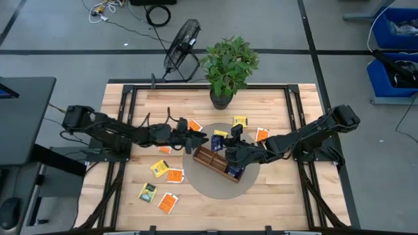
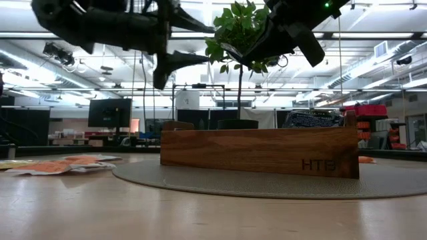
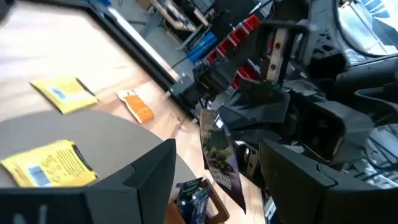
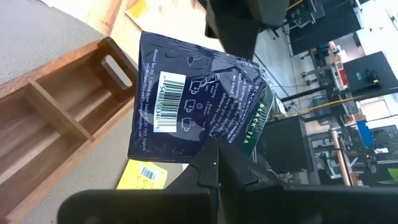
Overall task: Pick & Place Tea
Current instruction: Put the black tea bag into the right section of the wooden organizer
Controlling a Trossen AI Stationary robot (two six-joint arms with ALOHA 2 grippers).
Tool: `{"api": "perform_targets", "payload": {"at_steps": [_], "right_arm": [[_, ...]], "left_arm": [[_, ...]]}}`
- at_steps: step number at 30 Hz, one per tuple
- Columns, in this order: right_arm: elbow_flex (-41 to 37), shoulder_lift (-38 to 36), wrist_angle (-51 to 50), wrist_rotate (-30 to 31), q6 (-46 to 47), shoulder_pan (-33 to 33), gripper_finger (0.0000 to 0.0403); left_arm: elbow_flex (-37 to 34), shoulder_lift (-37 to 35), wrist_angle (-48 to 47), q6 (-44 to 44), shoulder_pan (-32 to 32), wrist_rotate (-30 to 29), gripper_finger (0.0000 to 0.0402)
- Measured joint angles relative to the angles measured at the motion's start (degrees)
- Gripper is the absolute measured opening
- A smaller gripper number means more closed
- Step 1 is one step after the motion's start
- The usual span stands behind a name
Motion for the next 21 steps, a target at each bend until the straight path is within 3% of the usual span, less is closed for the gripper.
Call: {"api": "perform_targets", "payload": {"at_steps": [13, 17, 21], "right_arm": [[0.00, 0.00, -0.25, -0.87, -0.72, 0.00, 0.0000], [0.00, 0.00, -0.35, -0.87, -0.54, 0.02, 0.0000], [0.00, 0.00, -0.38, -0.90, -0.72, 0.07, 0.0000]], "left_arm": [[6.15, 7.35, -0.46, -1.28, 0.70, 7.62, 0.0227], [6.13, 7.25, -1.87, -1.22, 1.43, 7.72, 0.0190], [6.13, 7.22, -1.86, 0.07, 1.87, 7.73, 0.0125]]}}
